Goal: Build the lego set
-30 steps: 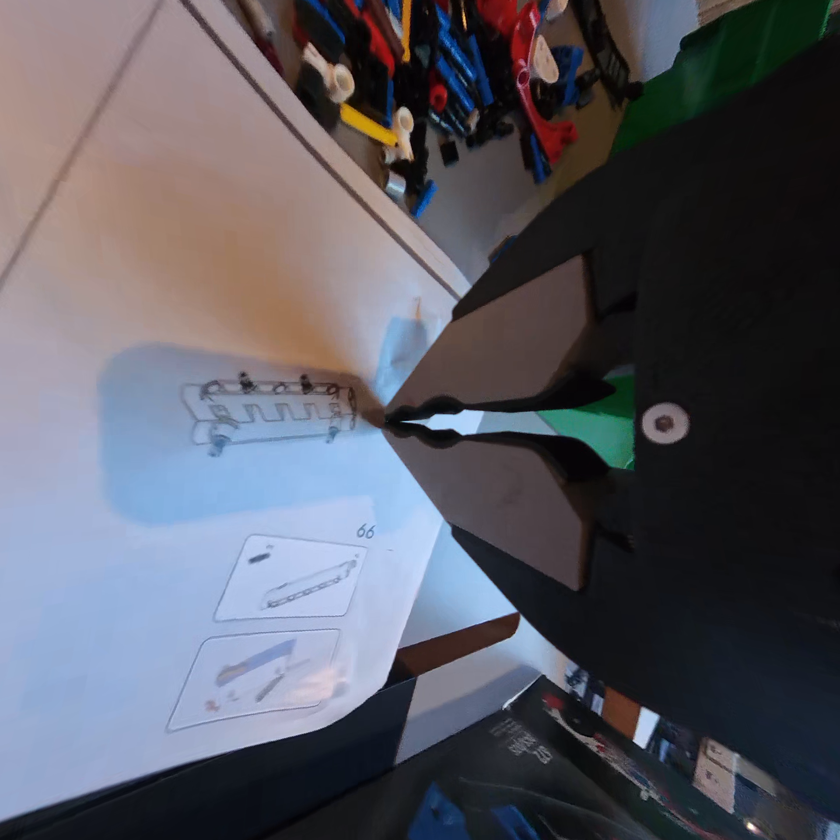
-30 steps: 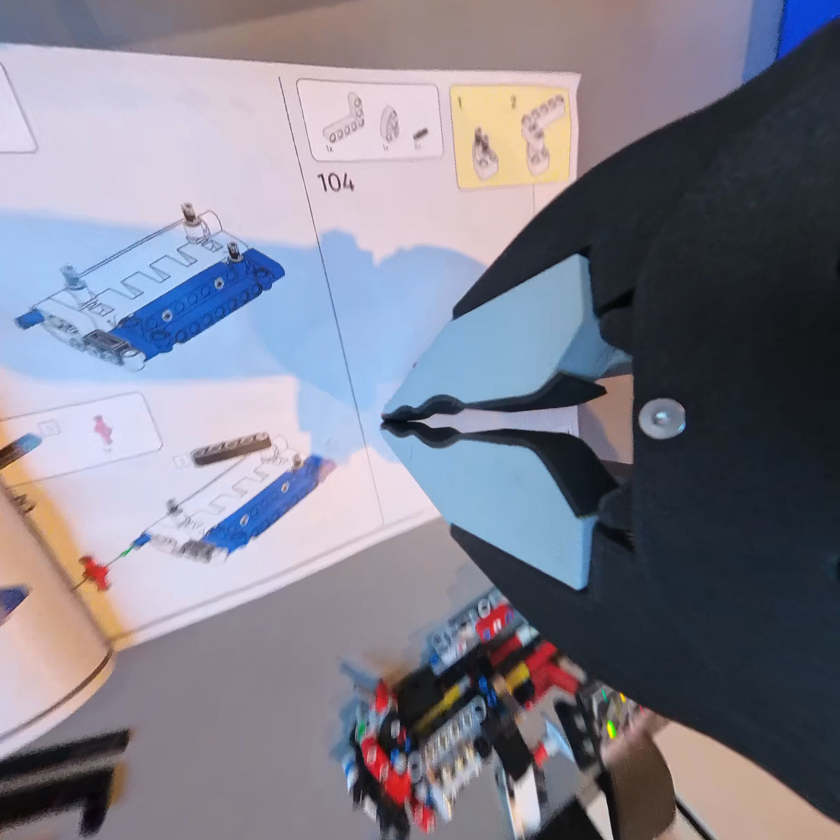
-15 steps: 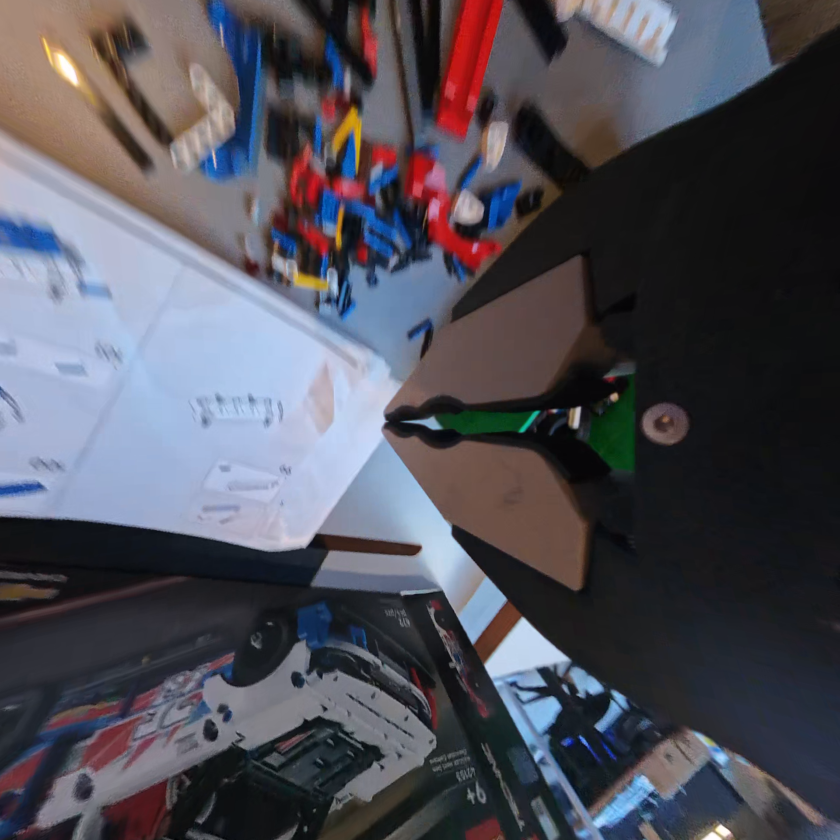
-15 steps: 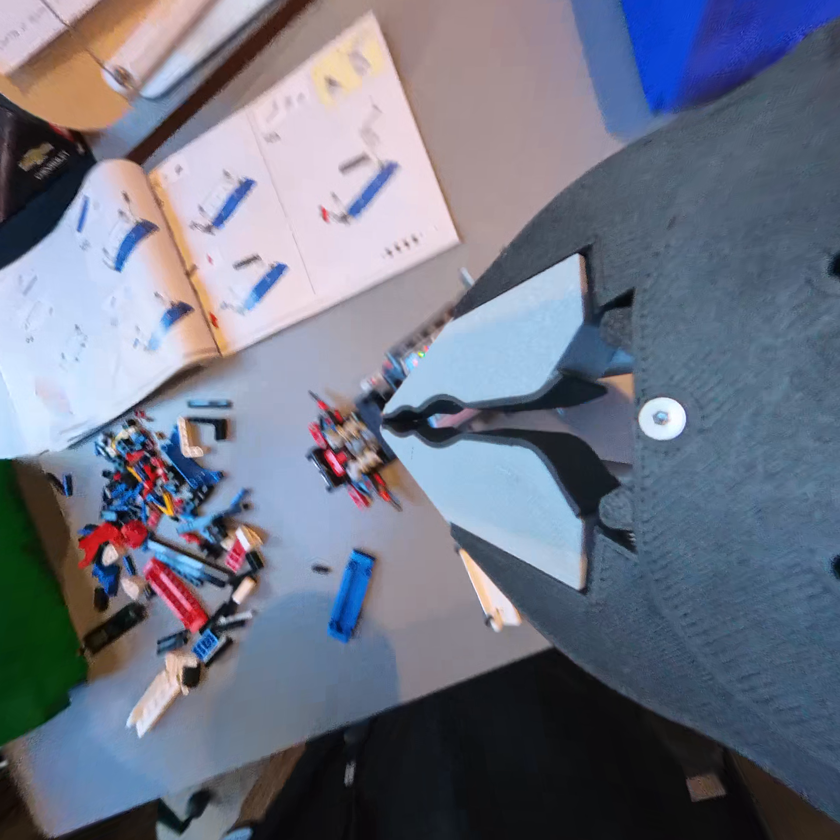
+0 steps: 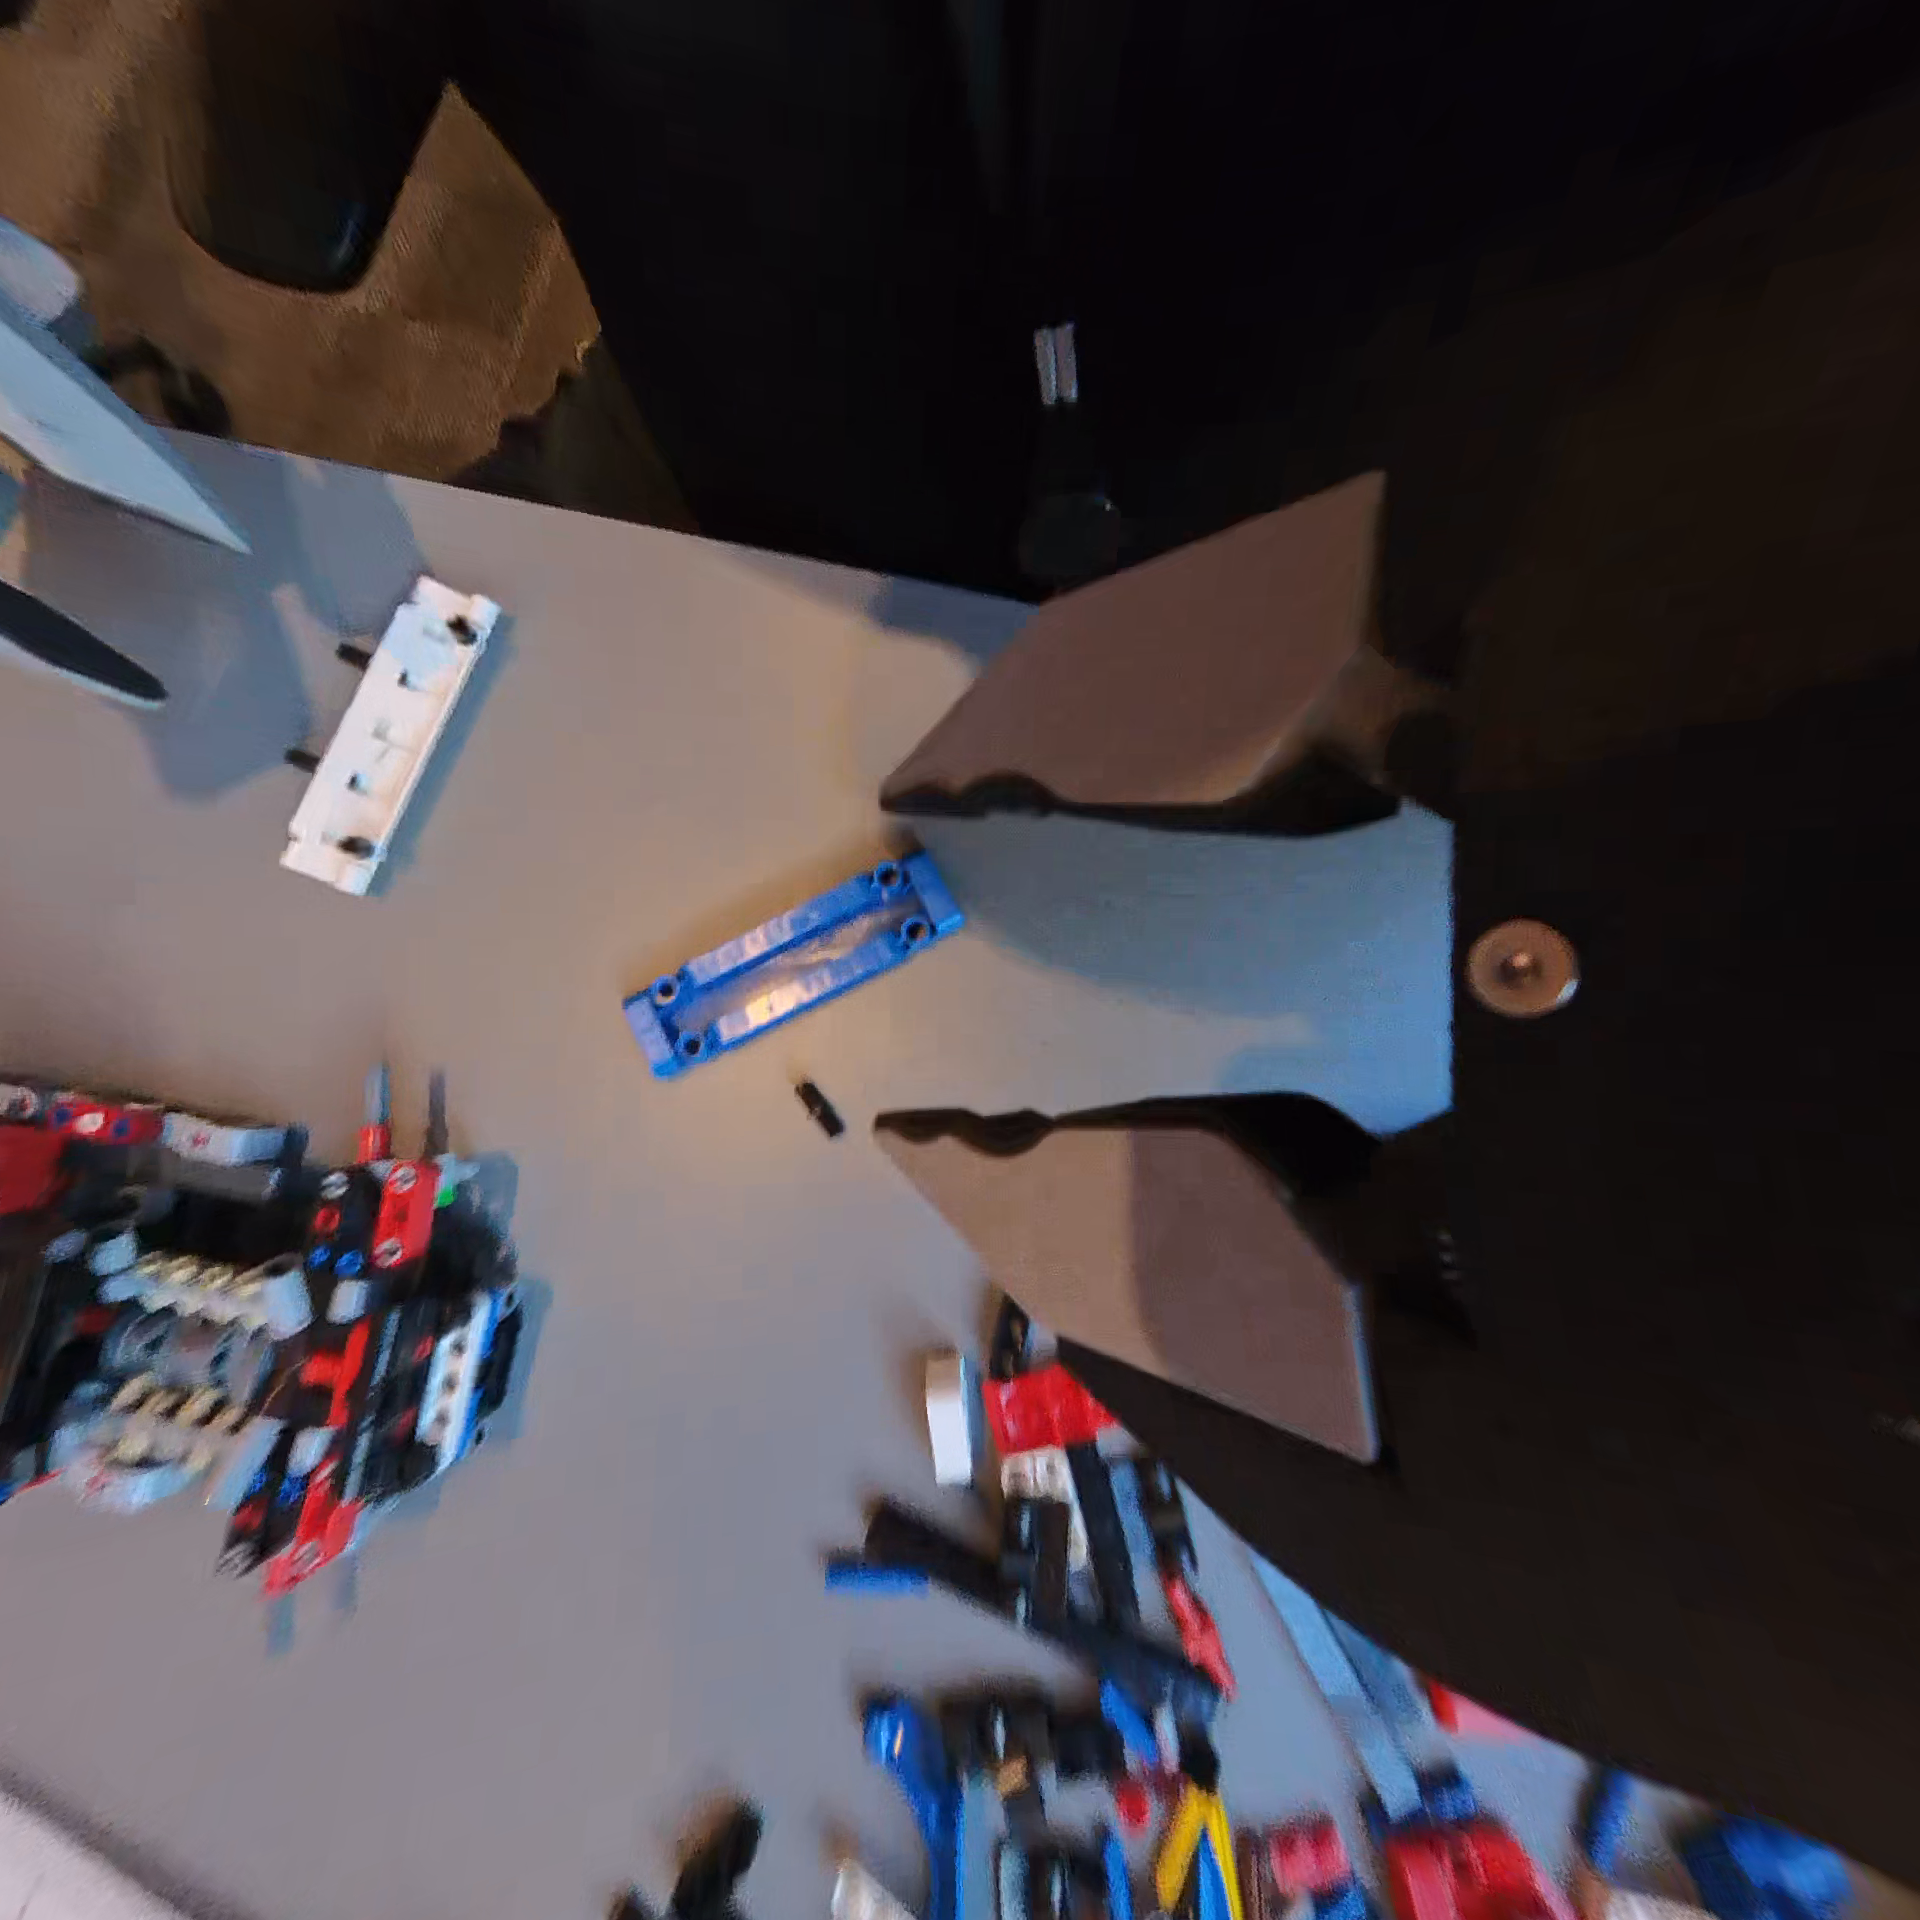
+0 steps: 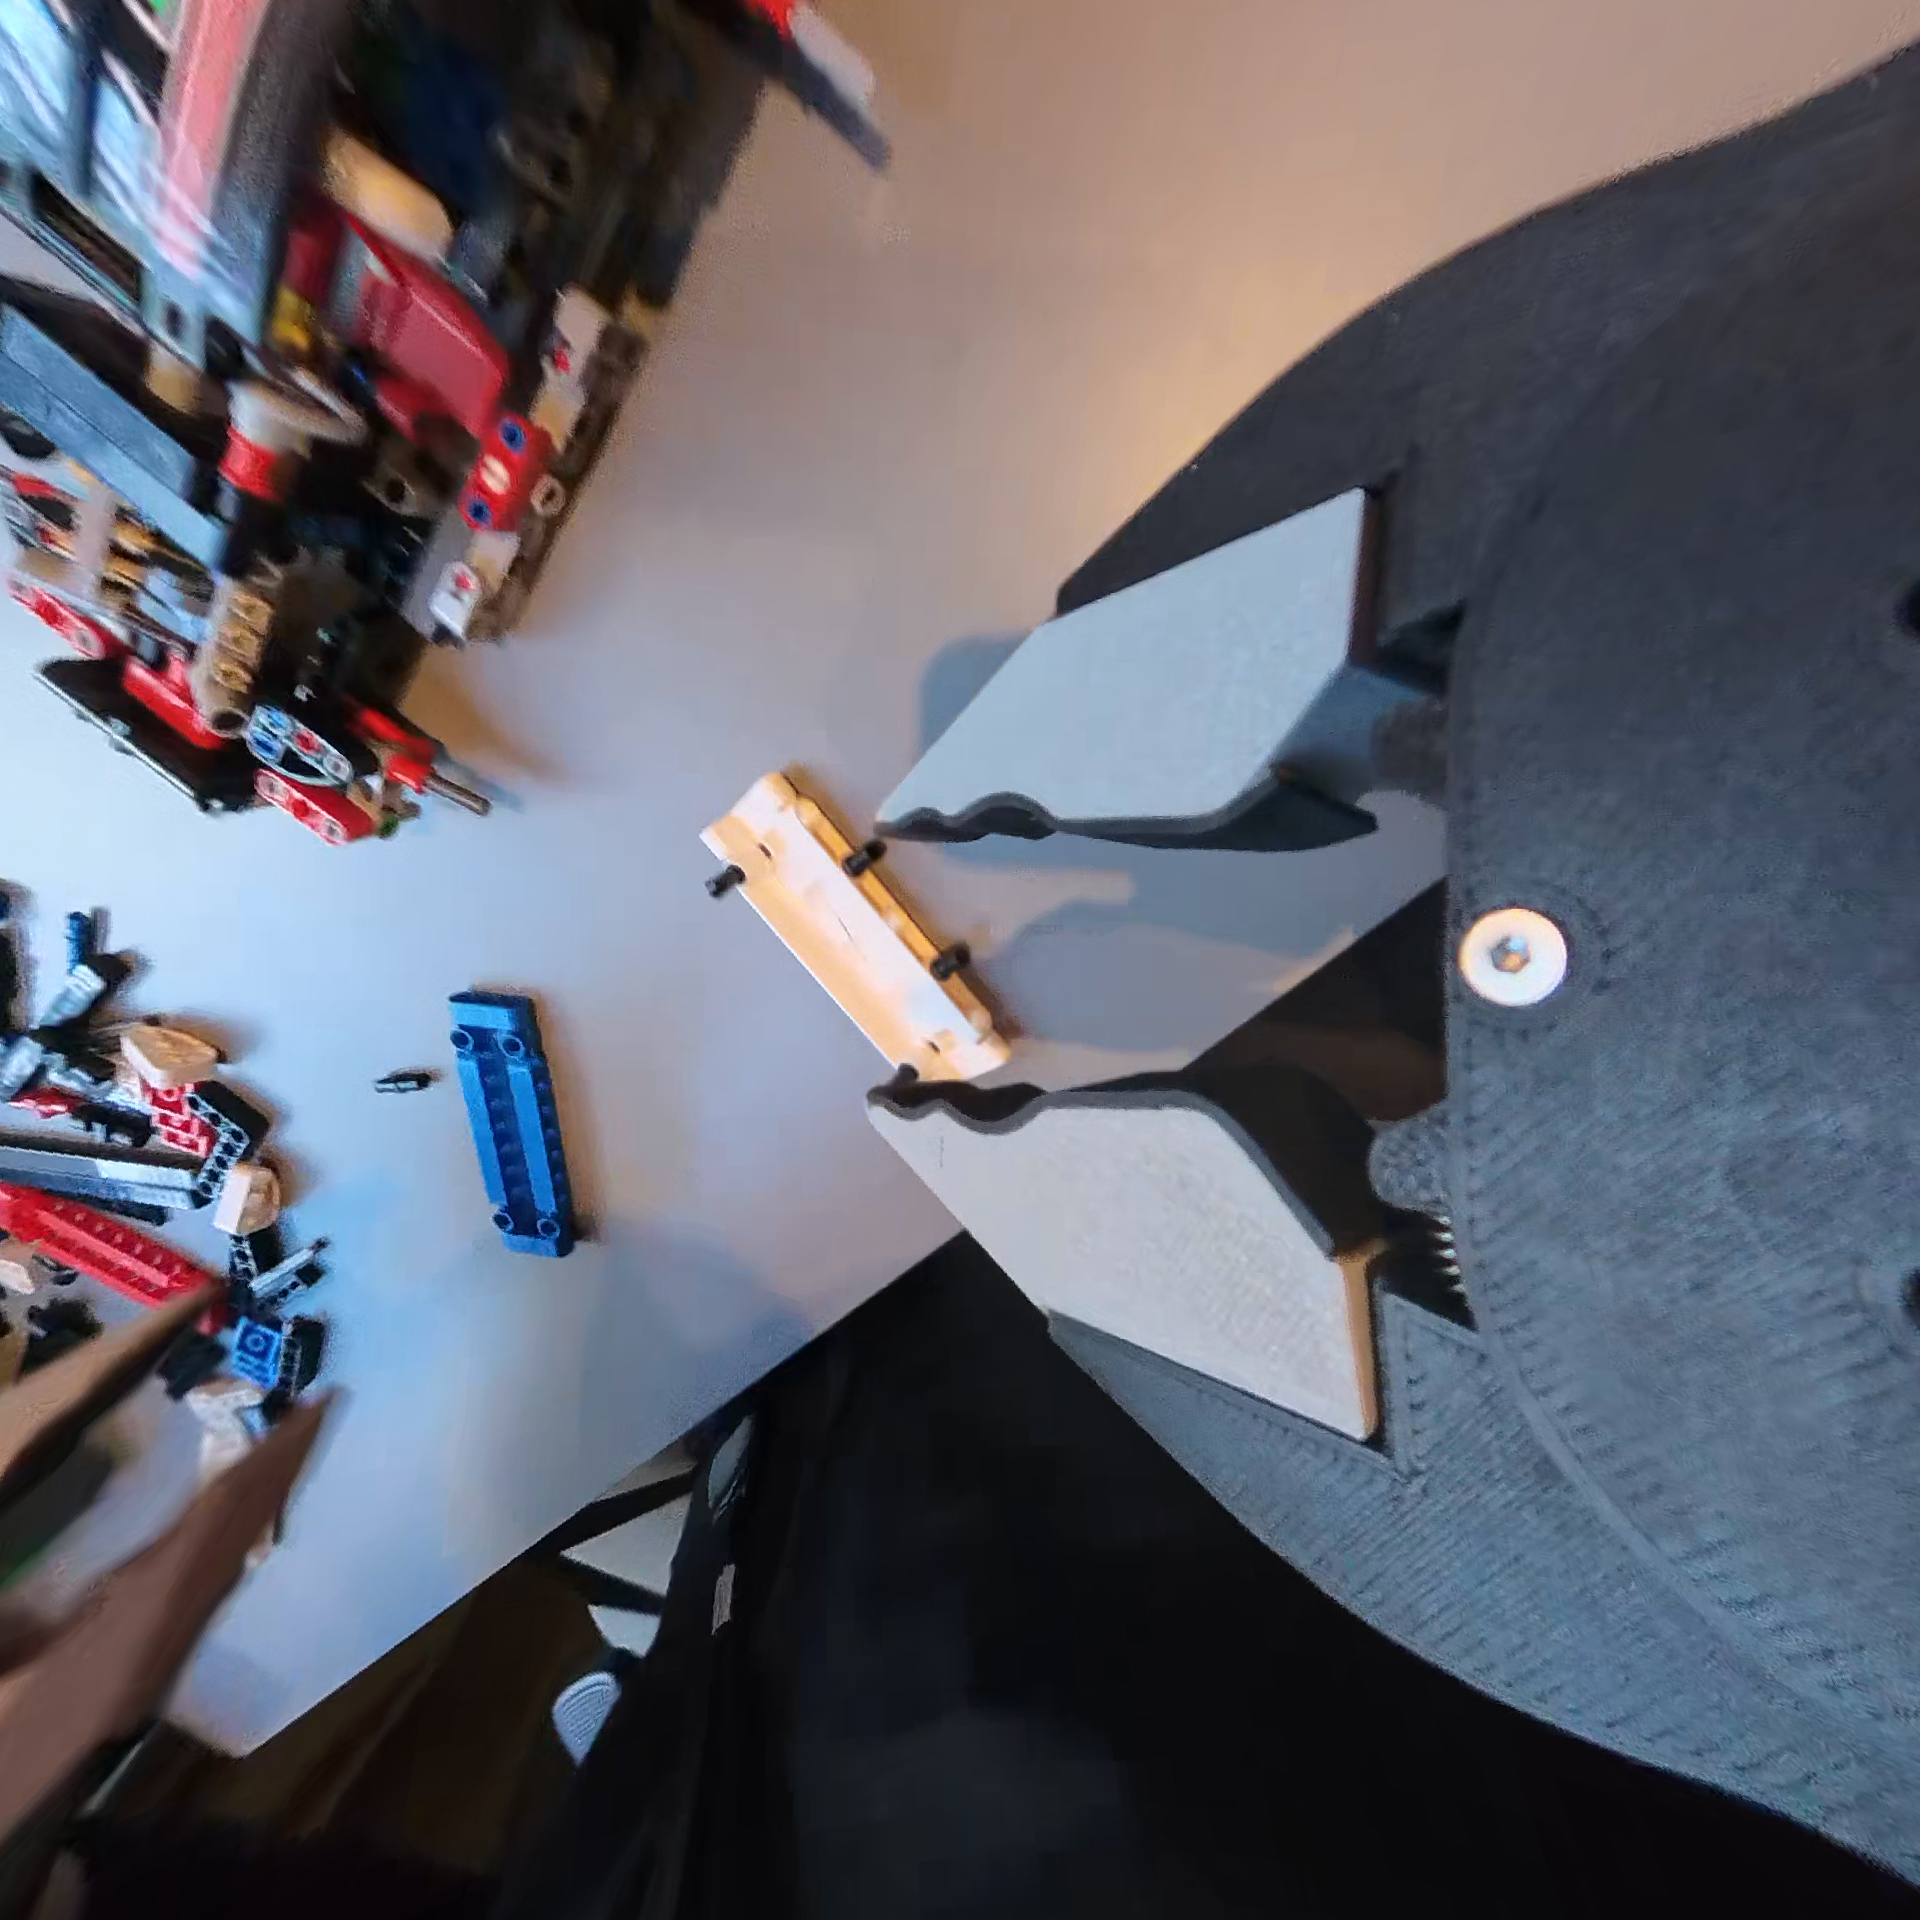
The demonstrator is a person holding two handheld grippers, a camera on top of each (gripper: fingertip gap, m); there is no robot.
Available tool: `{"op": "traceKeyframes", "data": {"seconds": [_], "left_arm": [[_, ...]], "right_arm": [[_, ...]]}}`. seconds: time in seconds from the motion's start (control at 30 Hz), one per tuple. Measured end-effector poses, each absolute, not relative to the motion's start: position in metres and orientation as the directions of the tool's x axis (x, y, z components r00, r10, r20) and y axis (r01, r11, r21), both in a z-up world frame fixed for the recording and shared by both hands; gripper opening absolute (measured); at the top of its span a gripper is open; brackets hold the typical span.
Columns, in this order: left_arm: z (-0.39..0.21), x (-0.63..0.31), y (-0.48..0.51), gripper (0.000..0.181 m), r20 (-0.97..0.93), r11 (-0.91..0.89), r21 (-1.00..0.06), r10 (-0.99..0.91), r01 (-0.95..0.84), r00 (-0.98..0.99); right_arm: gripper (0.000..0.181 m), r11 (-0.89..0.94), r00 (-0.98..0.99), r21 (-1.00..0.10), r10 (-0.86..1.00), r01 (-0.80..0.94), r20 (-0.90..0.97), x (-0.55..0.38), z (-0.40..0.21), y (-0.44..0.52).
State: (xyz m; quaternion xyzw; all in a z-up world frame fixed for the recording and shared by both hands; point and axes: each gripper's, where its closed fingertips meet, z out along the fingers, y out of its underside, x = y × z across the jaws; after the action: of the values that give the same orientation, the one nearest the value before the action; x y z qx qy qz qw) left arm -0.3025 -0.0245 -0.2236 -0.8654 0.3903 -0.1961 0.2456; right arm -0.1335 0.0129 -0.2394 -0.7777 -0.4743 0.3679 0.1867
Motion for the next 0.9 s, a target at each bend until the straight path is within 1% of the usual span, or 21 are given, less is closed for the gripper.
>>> {"op": "traceKeyframes", "data": {"seconds": [0.07,0.17,0.27,0.37,0.5,0.67,0.8,0.9], "left_arm": [[-0.236,-0.300,-0.031,0.055,0.169,-0.598,-0.569,-0.757,-0.565,0.632],[-0.243,-0.293,-0.033,0.054,0.160,-0.580,-0.614,-0.756,-0.535,0.635],[-0.249,-0.295,-0.025,0.052,0.094,-0.540,-0.665,-0.746,-0.517,0.659],[-0.254,-0.295,-0.022,0.052,0.106,-0.533,-0.702,-0.733,-0.472,0.672],[-0.260,-0.299,-0.028,0.051,0.141,-0.561,-0.691,-0.724,-0.457,0.675],[-0.269,-0.306,-0.031,0.051,0.123,-0.567,-0.664,-0.727,-0.488,0.676],[-0.267,-0.305,-0.034,0.050,0.126,-0.559,-0.674,-0.731,-0.483,0.671],[-0.270,-0.303,-0.035,0.047,0.111,-0.549,-0.672,-0.739,-0.498,0.665]], "right_arm": [[0.046,-0.487,0.300,-0.623,0.872,0.612,-0.386,-0.134,-0.249,0.007],[0.046,-0.480,0.314,-0.617,0.876,0.624,-0.365,-0.134,-0.256,0.005],[0.045,-0.483,0.305,-0.630,0.875,0.608,-0.376,-0.138,-0.256,0.008],[0.045,-0.496,0.301,-0.638,0.867,0.589,-0.397,-0.140,-0.257,0.013],[0.044,-0.524,0.304,-0.615,0.849,0.590,-0.432,-0.141,-0.262,0.016],[0.043,-0.499,0.321,-0.596,0.865,0.629,-0.385,-0.137,-0.266,0.022],[0.040,-0.520,0.357,-0.599,0.854,0.609,-0.378,-0.125,-0.263,0.026],[0.037,-0.533,0.364,-0.626,0.846,0.570,-0.389,-0.120,-0.257,0.023]]}}
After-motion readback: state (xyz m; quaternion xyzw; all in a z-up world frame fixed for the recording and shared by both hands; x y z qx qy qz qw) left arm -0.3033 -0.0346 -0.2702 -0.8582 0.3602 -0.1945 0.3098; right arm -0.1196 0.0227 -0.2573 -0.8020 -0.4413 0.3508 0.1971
